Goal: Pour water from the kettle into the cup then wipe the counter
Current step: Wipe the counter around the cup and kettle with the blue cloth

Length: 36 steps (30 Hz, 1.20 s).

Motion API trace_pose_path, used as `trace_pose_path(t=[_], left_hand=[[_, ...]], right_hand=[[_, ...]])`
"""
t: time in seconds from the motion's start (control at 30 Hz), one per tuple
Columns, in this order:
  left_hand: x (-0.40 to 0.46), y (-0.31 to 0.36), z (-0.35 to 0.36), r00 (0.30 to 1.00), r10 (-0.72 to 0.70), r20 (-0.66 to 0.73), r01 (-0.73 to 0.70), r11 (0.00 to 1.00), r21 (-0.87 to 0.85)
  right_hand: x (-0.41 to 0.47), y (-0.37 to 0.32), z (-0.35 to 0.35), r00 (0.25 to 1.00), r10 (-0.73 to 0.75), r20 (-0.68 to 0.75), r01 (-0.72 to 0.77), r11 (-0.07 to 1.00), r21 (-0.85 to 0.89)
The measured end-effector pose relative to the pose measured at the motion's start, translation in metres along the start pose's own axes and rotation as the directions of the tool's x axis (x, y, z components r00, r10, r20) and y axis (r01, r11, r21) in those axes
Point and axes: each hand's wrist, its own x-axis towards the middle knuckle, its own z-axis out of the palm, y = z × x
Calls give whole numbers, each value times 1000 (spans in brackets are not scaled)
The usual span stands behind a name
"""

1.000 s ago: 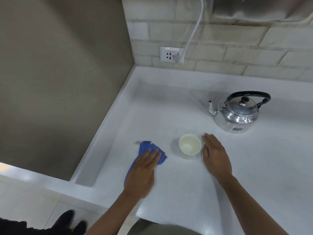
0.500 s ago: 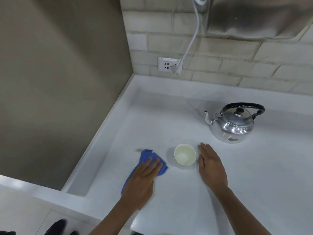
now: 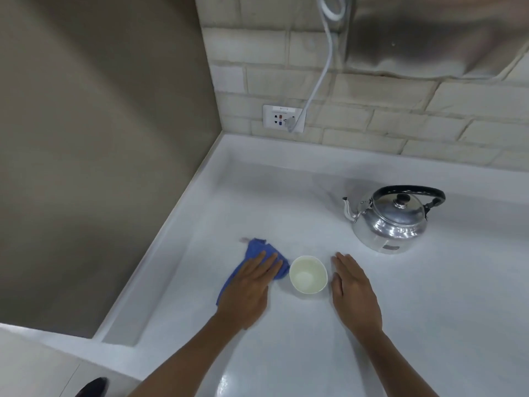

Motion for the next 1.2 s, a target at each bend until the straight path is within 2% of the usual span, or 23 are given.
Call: trace_pose_path(t=[0.07, 0.17, 0.3, 0.33, 0.37, 0.43, 0.5, 0.57, 0.63, 0.73, 0.83, 0.9, 0.97, 1.07, 1.13, 1.2], left_hand=[[-3, -16, -14, 999, -16, -35, 17, 1000, 2], [33, -53, -22, 991, -116, -65, 124, 983, 133], [91, -62, -10, 948, -315, 45, 306, 941, 144], [99, -54, -4, 945, -319, 71, 309, 943, 125], [102, -44, 2, 958, -275, 76, 266, 957, 114], [90, -29, 4, 992, -87, 90, 80, 993, 82], [67, -34, 0, 990, 94, 102, -99, 994, 42], [54, -52, -11, 986, 163, 36, -164, 986, 35], [58, -72, -21, 995, 90, -51, -85, 992, 95], [87, -79, -20, 981, -121, -150, 142, 981, 132], [117, -55, -14, 935, -349, -66, 354, 930, 95], [128, -43, -5, 962, -272, 20, 270, 959, 87], [122, -41, 3, 995, -67, 75, 59, 993, 102], [77, -45, -3, 980, 182, 85, -184, 983, 22], [48, -56, -15, 971, 228, 66, -229, 973, 14], [43, -74, -20, 986, 163, 14, -164, 986, 40]], right_hand=[[1, -1, -1, 1000, 3, 3, -3, 1000, 9], [3, -2, 0, 1000, 21, 15, -21, 1000, 14], [3, -1, 1, 999, 34, 16, -34, 999, 30], [3, -1, 0, 999, 35, 14, -35, 999, 34], [4, -1, 0, 999, 36, 13, -36, 999, 38], [3, -1, 0, 999, 41, 11, -42, 998, 44], [3, 0, 0, 999, 46, 4, -46, 998, 49], [2, -1, 1, 999, 47, 1, -47, 997, 56], [2, -3, 1, 998, 62, -3, -61, 996, 70], [3, -6, -1, 996, 88, 2, -88, 993, 84], [3, -8, -2, 996, 88, -5, -87, 992, 90], [2, -8, -3, 996, 84, -9, -83, 992, 94], [2, -7, -3, 997, 78, -9, -77, 993, 85], [2, -7, -2, 998, 68, -11, -67, 995, 79], [2, -8, -2, 997, 80, -15, -79, 993, 85], [2, -9, -2, 995, 98, -13, -96, 991, 92]])
